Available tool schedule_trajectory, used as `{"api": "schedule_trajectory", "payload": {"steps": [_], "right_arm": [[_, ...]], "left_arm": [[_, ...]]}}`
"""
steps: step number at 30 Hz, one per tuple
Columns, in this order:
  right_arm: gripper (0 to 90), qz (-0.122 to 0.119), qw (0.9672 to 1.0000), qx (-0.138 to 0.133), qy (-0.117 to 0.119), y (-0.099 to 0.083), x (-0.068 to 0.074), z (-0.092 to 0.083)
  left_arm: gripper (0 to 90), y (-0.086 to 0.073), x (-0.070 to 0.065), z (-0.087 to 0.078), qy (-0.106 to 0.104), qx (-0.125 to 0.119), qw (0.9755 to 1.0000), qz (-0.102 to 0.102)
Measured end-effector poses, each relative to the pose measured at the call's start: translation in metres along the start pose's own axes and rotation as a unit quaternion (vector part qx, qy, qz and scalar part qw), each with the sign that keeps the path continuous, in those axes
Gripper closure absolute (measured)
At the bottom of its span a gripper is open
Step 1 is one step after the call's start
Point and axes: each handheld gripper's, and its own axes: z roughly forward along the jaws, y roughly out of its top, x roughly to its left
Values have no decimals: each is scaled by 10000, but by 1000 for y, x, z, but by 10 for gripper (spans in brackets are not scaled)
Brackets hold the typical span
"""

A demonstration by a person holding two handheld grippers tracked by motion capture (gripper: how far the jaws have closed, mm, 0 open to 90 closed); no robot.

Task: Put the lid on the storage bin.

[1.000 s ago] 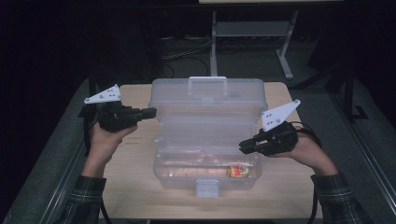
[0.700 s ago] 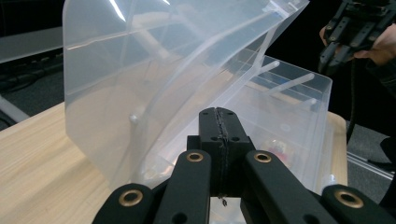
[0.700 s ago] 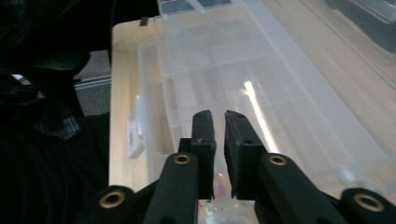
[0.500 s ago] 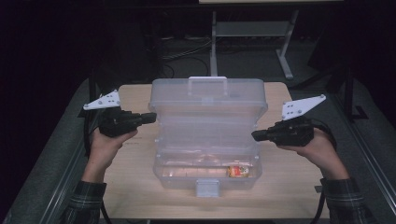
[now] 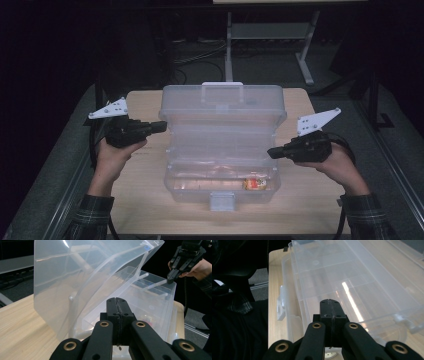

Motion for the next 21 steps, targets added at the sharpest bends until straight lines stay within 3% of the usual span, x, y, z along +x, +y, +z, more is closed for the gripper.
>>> {"api": "schedule_trajectory", "payload": {"steps": [14, 21], "right_arm": [[900, 35, 10000, -30, 84, -9, 6, 4], [900, 90, 9996, -245, -127, -15, 6, -4]], "left_arm": [[897, -9, -8, -2, -78, -8, 10000, 8], [897, -17, -15, -4, -134, 6, 9999, 18]]}}
